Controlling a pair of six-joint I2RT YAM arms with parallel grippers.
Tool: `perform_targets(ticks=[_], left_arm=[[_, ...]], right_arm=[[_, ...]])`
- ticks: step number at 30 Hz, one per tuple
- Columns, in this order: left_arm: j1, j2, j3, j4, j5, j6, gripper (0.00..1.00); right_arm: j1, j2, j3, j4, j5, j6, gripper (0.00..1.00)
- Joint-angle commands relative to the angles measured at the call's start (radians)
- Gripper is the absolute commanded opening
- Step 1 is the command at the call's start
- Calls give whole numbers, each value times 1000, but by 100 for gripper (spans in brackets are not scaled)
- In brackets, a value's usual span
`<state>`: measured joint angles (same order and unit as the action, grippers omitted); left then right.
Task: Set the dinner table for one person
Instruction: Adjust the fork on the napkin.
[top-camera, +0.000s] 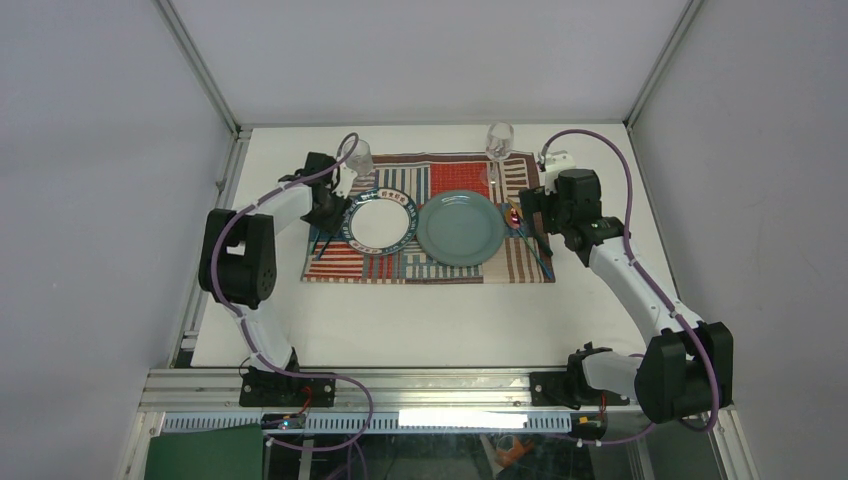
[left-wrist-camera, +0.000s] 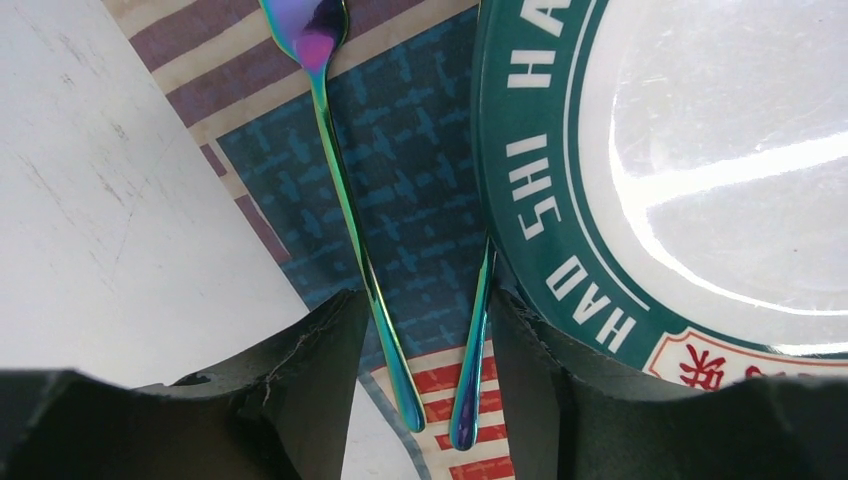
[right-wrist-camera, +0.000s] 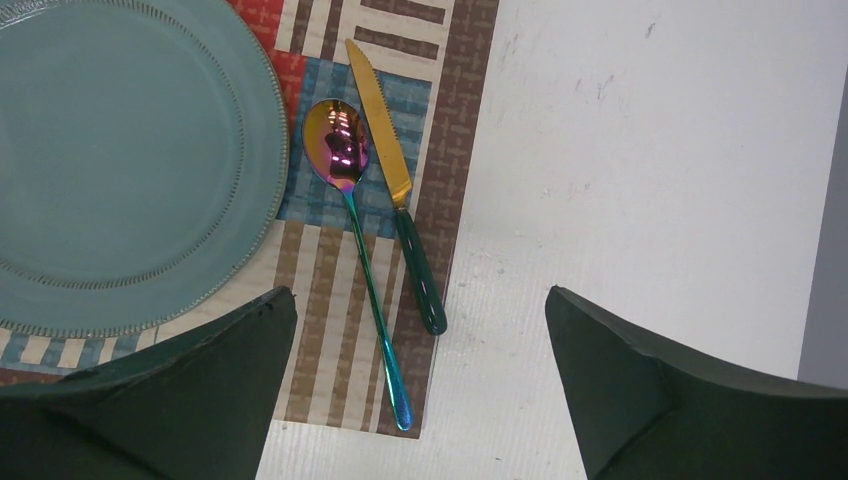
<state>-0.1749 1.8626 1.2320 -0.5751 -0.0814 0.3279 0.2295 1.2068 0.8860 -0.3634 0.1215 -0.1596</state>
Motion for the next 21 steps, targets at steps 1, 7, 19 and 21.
perform_targets(ticks=[1, 7, 19, 21], left_arm=[[3, -137, 17, 16, 19, -13, 52], [-27, -207, 90, -99, 86, -20, 53], [-240, -25, 211, -111, 131, -47, 49], [-250, 1, 232, -111, 148, -43, 50]], right_arm=[[-10, -26, 11, 30, -16, -11, 100], [-8, 3, 33, 26, -35, -7, 100], [-10, -6, 21, 24, -18, -8, 100], [-10, -8, 18, 24, -13, -9, 100]])
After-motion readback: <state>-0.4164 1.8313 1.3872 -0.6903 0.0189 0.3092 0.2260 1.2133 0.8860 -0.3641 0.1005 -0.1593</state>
